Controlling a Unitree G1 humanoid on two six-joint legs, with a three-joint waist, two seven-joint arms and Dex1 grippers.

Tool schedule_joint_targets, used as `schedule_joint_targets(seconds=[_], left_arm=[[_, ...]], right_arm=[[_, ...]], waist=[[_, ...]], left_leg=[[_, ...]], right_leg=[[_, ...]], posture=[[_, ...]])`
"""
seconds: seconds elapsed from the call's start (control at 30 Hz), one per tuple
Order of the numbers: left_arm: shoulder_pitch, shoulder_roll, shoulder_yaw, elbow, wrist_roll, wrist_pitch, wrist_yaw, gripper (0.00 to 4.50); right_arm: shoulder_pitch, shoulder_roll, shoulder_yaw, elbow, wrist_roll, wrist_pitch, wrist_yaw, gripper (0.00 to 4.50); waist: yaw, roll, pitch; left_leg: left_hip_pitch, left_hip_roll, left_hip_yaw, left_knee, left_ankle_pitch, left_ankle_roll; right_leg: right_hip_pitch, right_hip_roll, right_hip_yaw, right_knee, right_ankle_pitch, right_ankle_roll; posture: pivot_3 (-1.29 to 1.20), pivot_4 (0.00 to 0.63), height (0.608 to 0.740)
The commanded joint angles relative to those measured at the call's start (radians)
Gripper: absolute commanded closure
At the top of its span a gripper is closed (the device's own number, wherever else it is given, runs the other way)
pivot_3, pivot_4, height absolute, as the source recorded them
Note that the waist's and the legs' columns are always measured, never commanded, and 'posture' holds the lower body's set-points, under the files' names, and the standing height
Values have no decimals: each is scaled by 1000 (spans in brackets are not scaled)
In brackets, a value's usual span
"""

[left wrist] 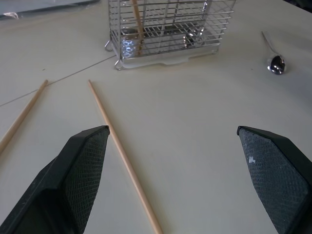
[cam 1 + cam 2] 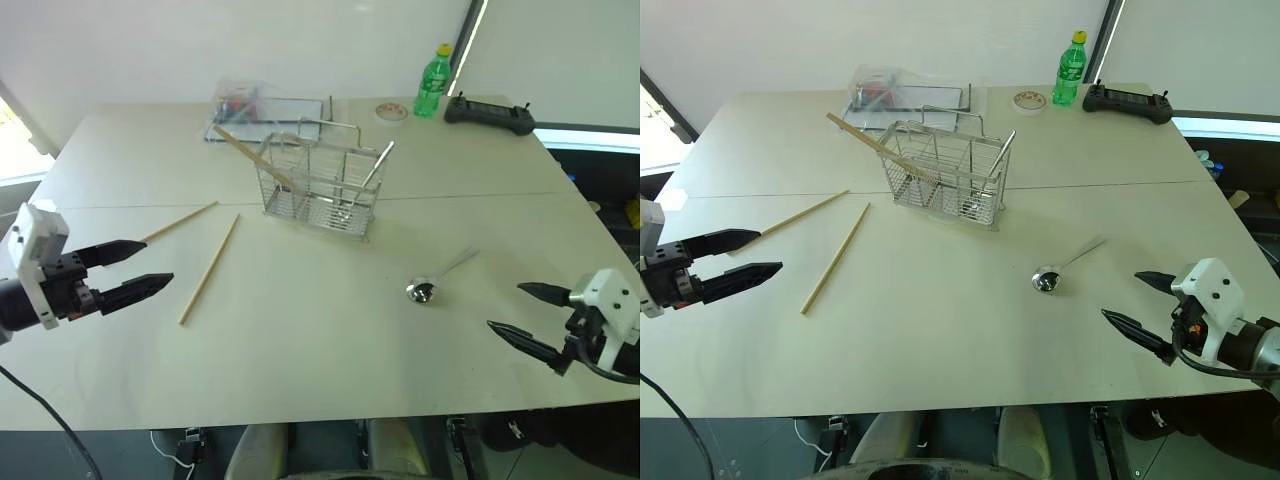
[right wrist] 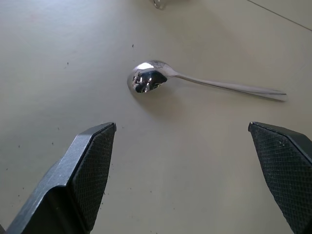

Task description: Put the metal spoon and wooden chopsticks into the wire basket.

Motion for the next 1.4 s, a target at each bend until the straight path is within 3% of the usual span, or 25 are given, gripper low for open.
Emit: schedule_joint_targets(seconds=[0.03,0.67,1.03,1.13,1.27,1.4], left_arm=[[-7,13,4,-23,6,-10,-2,62],[-60,9,-33,-21,-10,1,25,62],[-146,9,-91,-91,-82,35,28,62],[-240,13,-166,-150,-172,88,34,62],[-360,15,-343,-219,-202,110,-27,62],[-465,-23,-494,-211,-158,101,-37,62]], right_arm=[[-8,-9,-29,-23,11,-4,-3,0],[-49,-33,-24,-38,5,13,-19,0],[-133,-144,-8,41,-7,-12,59,0],[-198,-218,50,90,-29,-48,116,0],[-463,-319,270,231,-73,-132,229,0],[-733,-306,506,398,-165,-233,366,0]], waist=[[0,0,0],[0,0,0],[0,0,0],[0,0,0],[-9,2,1],[-23,2,2]], left_leg=[[0,0,0,0,0,0],[1,0,2,1,0,0],[1,0,3,2,0,0],[1,0,4,4,0,0],[2,0,4,11,0,0],[9,0,7,10,-1,1]], right_leg=[[0,0,0,0,0,0],[1,0,0,1,0,0],[1,0,0,2,0,0],[2,0,0,2,0,0],[6,0,0,4,0,0],[11,0,0,4,0,0]], posture=[[0,150,725],[0,150,725],[0,150,725],[0,150,725],[0,150,725],[0,150,725]])
